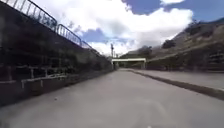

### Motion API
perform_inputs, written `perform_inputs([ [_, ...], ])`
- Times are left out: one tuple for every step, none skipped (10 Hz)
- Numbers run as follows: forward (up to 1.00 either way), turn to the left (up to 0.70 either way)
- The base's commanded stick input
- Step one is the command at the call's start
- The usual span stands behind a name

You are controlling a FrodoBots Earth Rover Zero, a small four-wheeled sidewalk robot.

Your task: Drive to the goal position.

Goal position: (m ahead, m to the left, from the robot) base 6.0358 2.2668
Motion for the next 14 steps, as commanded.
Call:
perform_inputs([
  [0.7,0.0],
  [0.7,0.0],
  [0.7,0.0],
  [0.7,0.0],
  [0.7,0.0],
  [0.7,0.0],
  [0.7,0.0],
  [0.7,0.0],
  [0.7,0.0],
  [0.7,0.0],
  [0.7,0.0],
  [0.7,0.0],
  [0.7,0.0],
  [0.7,0.0],
])
